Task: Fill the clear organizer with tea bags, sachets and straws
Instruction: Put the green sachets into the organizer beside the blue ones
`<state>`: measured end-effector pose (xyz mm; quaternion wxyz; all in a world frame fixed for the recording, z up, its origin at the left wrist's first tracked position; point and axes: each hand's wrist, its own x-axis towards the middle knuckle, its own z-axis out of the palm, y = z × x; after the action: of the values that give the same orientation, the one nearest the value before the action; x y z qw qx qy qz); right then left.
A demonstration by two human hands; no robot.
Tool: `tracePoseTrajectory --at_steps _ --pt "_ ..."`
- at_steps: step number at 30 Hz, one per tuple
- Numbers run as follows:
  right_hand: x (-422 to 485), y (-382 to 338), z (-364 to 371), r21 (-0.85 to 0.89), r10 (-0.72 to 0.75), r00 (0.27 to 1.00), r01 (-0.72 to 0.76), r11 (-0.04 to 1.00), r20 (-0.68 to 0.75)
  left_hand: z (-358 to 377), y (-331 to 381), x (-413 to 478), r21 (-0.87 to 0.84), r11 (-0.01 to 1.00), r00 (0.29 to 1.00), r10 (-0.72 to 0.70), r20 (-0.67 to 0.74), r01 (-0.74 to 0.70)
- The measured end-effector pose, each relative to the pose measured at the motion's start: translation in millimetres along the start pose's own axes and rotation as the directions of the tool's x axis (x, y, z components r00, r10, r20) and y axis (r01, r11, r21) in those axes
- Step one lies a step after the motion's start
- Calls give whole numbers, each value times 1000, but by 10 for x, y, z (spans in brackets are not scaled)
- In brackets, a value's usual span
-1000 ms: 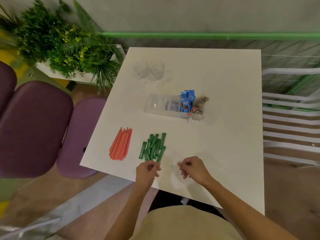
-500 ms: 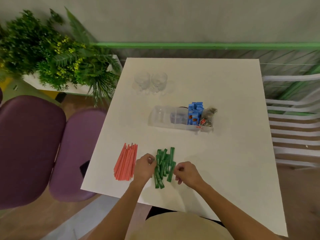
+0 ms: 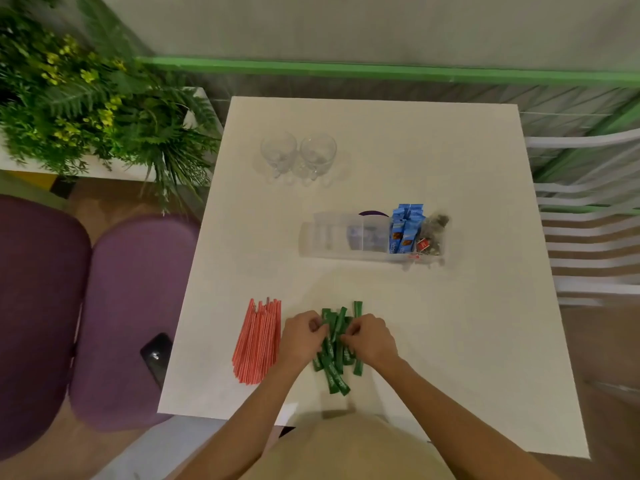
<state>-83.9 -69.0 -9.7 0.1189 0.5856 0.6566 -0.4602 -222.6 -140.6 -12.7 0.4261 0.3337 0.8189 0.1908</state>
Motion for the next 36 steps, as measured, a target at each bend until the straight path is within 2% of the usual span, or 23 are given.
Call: tracePoseTrajectory --at_steps 8,11,14,18,22,27,29,36 --pt "-64 49 -435 257 -190 978 163 953 84 -285 177 -65 -71 993 995 92 -28 -93" --pt "-8 12 -820 252 -313 950 301 920 9 -405 434 -19 -76 989 992 125 -19 -126" --pt "104 -105 -1254 294 -389 919 388 874 -57 -501 766 92 -151 976 987 161 2 -159" --pt "266 -385 -1729 318 -467 876 480 818 -119 -610 1181 318 -191 953 972 227 -57 -234" --pt "518 -674 -2073 176 -520 839 542 821 -161 -693 1556 639 -175 933 947 297 -119 -314" --pt "819 -936 -2299 -197 -608 779 579 791 -151 -740 1854 1074 -125 927 932 340 -126 -355" --pt "925 -954 -2308 -313 -605 785 546 777 -133 -710 1911 1205 -116 930 934 336 -119 -349" --pt "1127 -921 -2250 -526 -564 825 466 712 -32 -496 1985 1428 -8 932 931 363 -30 -363"
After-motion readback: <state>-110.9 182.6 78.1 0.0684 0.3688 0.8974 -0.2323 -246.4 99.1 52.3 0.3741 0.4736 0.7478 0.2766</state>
